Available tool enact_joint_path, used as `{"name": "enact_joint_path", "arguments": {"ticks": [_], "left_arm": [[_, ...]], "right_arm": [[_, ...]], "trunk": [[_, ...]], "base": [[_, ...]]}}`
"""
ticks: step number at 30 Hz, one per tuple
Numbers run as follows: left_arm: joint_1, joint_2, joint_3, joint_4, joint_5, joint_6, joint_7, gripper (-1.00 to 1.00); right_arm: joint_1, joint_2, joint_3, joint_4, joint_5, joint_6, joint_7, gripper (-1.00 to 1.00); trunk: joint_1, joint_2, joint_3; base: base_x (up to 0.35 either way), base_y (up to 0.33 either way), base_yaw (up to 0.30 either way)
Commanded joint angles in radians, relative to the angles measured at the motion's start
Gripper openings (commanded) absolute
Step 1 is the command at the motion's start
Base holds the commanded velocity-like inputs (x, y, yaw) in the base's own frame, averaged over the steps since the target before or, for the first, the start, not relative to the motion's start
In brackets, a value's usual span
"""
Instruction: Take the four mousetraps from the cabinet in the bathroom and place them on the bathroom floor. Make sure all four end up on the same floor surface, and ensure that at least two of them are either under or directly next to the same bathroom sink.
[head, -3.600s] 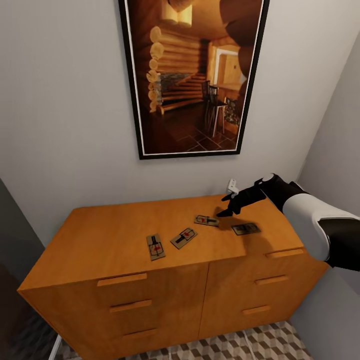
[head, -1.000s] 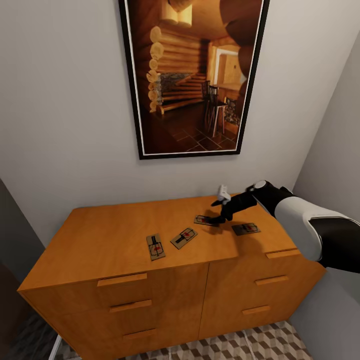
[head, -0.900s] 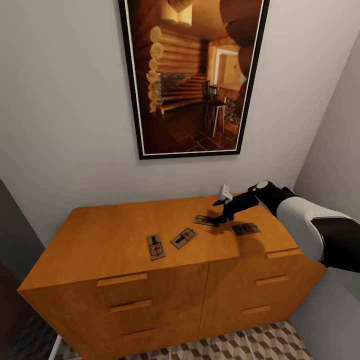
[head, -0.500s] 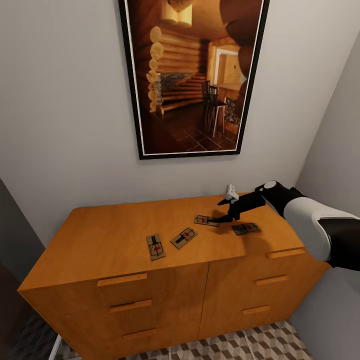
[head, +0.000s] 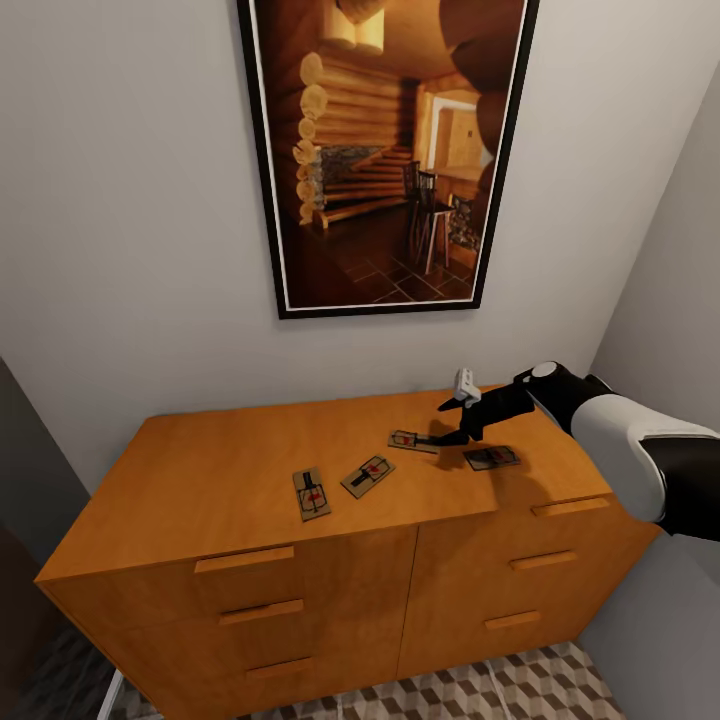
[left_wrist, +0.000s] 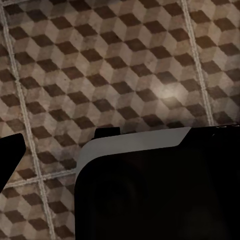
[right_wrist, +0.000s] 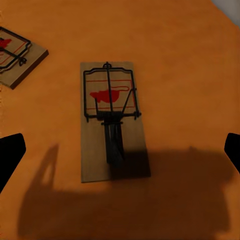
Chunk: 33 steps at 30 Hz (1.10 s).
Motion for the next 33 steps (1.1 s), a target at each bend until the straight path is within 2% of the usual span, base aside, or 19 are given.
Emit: {"name": "enact_joint_path", "arguments": {"ticks": [1,33], "left_arm": [[-0.001,0.000,-0.008,0.001,-0.001,-0.003,0.006,1.00],[-0.001,0.000,-0.008,0.001,-0.001,-0.004,0.006,1.00]], "right_arm": [[-0.001,0.000,0.008,0.000,-0.003,-0.010,0.001,1.00],[0.000,0.002,0.008,0.000,-0.003,-0.009,-0.004,1.00]], "trunk": [[0.000,0.000,-0.001],[0.000,0.000,-0.001]], "base": [[0.000,0.000,0.000],[0.000,0.000,0.000]]}}
